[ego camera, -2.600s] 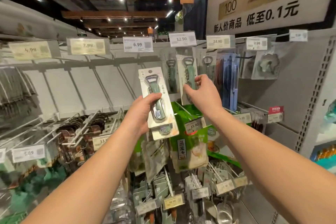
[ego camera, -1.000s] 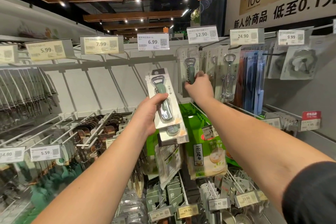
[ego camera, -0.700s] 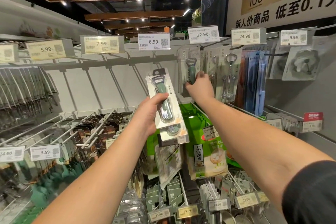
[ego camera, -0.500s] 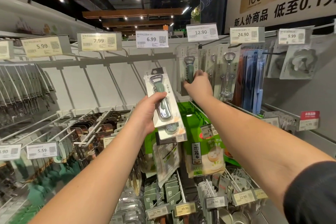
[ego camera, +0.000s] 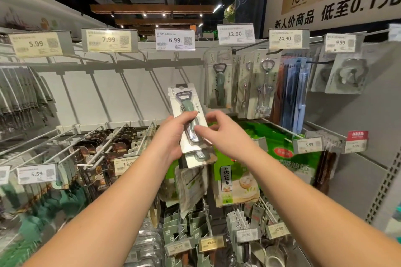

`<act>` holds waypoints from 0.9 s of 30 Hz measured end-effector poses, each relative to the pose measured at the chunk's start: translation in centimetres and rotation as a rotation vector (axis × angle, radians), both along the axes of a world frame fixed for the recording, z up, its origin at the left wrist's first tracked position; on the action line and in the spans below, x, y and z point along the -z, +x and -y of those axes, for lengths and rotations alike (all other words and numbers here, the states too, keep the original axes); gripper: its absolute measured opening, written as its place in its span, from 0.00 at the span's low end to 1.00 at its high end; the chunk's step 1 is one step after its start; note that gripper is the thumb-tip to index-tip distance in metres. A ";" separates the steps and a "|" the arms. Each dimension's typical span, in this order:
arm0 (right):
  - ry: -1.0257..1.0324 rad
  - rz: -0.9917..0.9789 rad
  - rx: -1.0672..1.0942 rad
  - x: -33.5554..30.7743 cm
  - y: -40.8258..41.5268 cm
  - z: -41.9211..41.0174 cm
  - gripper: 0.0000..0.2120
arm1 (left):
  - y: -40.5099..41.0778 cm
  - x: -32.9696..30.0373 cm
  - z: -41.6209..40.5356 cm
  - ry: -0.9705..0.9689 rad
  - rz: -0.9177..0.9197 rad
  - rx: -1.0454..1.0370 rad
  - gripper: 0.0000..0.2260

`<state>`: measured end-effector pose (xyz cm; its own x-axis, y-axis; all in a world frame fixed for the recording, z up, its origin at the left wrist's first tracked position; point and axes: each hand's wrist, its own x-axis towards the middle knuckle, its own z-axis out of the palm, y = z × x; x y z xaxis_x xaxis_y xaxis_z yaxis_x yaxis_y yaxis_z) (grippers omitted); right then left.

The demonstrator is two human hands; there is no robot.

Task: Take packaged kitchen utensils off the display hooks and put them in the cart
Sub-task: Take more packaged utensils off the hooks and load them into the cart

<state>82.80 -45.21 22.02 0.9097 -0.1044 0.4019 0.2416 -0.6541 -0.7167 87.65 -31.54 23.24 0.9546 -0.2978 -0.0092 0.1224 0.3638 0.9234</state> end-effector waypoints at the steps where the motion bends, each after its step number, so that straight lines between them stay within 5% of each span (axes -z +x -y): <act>1: -0.009 -0.021 0.003 0.3 -0.1 -0.3 0.27 | 0.0 0.1 0.2 0.014 -0.009 -0.006 0.14; 6: -0.047 -0.075 0.052 0.7 -0.7 -0.9 0.24 | 0.0 0.9 1.1 0.090 -0.045 -0.031 0.21; 12: -0.075 -0.157 0.122 1.1 -0.1 -0.9 0.23 | -0.2 1.6 1.1 0.131 -0.023 0.018 0.16; 17: 0.149 -0.224 0.088 2.1 1.1 -0.6 0.21 | -0.4 1.4 -0.3 0.064 -0.066 0.061 0.13; 27: 0.373 0.013 0.120 2.3 1.1 0.1 0.17 | 0.1 0.9 -1.0 -0.025 -0.022 -0.034 0.10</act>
